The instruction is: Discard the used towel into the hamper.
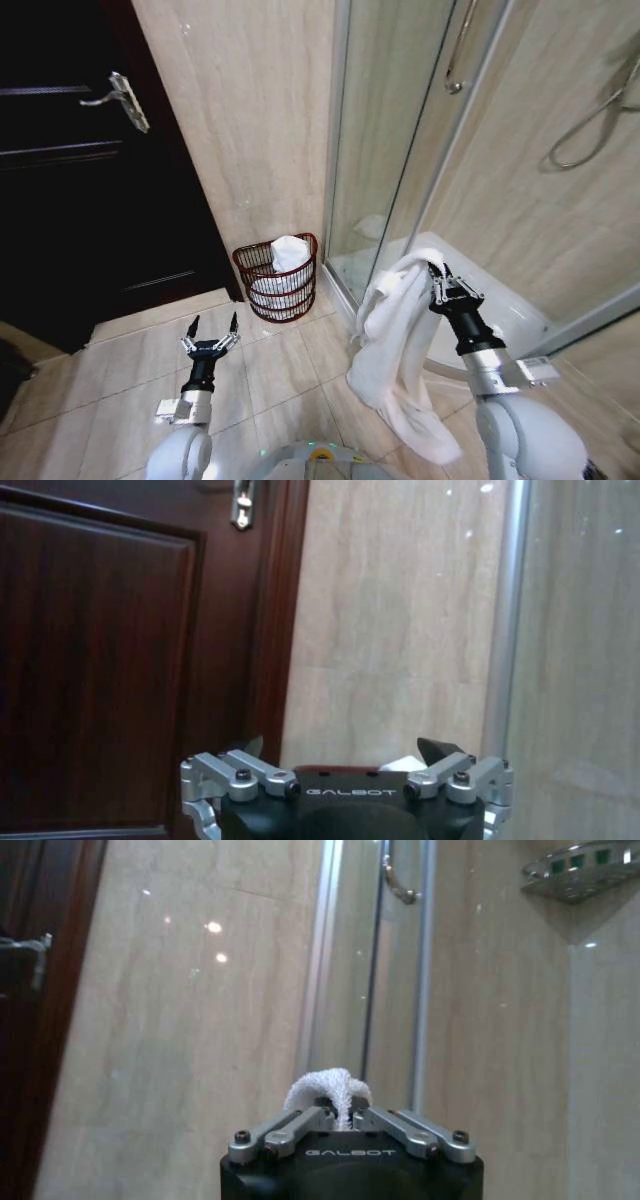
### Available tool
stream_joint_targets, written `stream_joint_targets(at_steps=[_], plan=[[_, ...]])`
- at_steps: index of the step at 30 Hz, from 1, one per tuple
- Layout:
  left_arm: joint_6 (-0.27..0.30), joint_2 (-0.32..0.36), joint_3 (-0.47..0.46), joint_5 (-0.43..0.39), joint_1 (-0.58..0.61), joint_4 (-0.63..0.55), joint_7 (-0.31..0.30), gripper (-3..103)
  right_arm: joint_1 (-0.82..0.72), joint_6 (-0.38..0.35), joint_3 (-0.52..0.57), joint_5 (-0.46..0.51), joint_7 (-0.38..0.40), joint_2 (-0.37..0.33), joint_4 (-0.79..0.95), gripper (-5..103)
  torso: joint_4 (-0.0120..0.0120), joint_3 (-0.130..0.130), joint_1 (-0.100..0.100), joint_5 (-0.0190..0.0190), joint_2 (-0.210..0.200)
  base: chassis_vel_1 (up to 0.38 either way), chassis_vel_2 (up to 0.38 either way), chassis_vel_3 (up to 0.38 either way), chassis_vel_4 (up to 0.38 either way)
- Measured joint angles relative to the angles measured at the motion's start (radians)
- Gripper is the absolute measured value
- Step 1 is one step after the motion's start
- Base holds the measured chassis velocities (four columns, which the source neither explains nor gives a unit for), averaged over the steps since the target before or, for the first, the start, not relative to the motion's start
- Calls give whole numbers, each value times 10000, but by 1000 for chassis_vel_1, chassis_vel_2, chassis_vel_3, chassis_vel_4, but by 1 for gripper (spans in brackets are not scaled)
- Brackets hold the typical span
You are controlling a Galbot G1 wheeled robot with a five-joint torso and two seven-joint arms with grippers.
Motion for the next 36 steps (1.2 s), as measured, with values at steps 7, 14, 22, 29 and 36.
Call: stream_joint_targets(at_steps=[7, 14, 22, 29, 36], plan=[[38, -31, 18, 155, 2, -36, -23, 100, 57, 128, 75, -62, -123, 108, -70, 4, 2, 190, 108, 0, 300, 55, 61, 54, 49], [17, -73, 13, 180, 76, -88, -5, 100, 89, 128, 61, -236, -112, 138, -105, 4, 1, 379, 198, -1, 577, 27, 42, 36, 36], [-40, -50, -14, 156, 123, -99, 19, 100, 149, 57, 36, -359, 46, 203, -131, 4, 1, 558, 314, 0, 872, 56, 47, 49, 51], [-139, -57, -16, 156, 118, -50, 57, 100, 93, 57, -59, -409, 49, 238, -155, 4, 2, 758, 439, -1, 1196, 93, 90, 17, 17], [-187, -49, -17, 150, 98, -8, 59, 100, 96, 57, -57, -438, 46, 244, -158, 4, 1, 927, 539, -1, 1466, 70, 63, -8, 8]])
